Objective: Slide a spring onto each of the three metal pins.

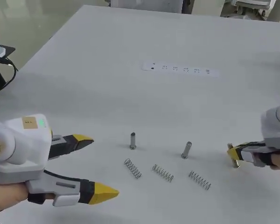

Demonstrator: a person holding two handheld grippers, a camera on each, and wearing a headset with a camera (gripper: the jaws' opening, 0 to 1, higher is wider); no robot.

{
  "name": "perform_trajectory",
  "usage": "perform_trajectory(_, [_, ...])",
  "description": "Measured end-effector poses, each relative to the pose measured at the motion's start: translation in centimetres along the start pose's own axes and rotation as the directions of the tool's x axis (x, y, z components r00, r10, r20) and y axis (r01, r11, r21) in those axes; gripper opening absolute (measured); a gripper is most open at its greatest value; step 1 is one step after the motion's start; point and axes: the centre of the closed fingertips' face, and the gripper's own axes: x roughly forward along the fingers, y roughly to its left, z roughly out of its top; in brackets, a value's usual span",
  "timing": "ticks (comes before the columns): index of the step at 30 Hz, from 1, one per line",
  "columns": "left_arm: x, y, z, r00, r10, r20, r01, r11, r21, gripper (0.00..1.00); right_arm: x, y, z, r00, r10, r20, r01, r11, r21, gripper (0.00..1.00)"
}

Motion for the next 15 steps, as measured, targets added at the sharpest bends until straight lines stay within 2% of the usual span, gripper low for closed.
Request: perform_trajectory(15, [0.09, -0.12, -0.01, 1.0000, -0.002, -0.003, 0.002, 1.000, 0.005, 0.76, -0.54, -0.05, 0.44, 0.9989, -0.006, 0.047, 0.007, 1.000, -0.017, 0.05])
